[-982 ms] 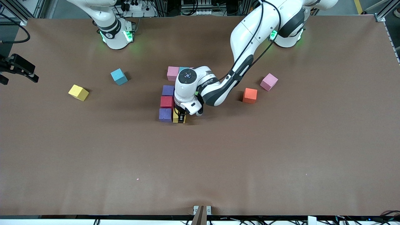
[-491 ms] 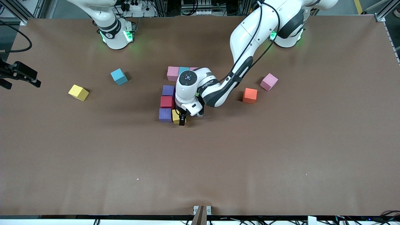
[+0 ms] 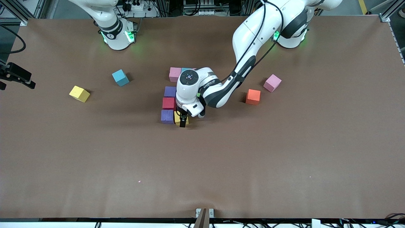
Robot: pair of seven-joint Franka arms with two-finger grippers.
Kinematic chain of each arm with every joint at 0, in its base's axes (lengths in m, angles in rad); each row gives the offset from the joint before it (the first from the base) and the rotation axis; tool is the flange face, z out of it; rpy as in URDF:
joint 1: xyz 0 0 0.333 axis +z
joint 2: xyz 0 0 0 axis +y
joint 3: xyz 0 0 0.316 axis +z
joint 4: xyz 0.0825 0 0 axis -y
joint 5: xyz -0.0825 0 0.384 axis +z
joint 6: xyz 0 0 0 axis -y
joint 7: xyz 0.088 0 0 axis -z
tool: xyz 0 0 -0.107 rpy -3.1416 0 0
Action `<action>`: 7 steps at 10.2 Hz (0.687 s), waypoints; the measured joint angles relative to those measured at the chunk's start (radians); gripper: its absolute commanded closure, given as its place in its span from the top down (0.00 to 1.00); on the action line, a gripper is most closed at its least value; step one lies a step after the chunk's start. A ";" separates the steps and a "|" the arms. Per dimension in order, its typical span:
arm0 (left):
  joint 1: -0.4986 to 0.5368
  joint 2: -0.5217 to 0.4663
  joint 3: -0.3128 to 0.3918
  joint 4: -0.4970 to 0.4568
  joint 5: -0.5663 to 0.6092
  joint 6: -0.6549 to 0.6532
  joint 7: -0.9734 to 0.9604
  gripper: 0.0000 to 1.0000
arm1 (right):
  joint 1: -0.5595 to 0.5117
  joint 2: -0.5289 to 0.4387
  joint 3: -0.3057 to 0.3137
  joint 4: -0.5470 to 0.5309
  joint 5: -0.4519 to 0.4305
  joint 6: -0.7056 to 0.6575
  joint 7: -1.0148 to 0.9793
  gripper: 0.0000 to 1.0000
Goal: Form number 2 with 11 blocks
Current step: 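Set the yellow cube beside purple with the left gripper and release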
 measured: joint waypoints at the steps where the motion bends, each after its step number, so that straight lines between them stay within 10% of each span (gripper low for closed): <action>1: 0.000 -0.008 -0.001 0.003 0.000 -0.022 0.000 1.00 | 0.000 0.000 0.000 0.000 0.000 -0.002 0.000 1.00; 7: 0.059 -0.135 -0.029 0.006 -0.013 -0.244 0.077 1.00 | -0.029 0.001 -0.001 0.000 0.000 -0.002 0.000 1.00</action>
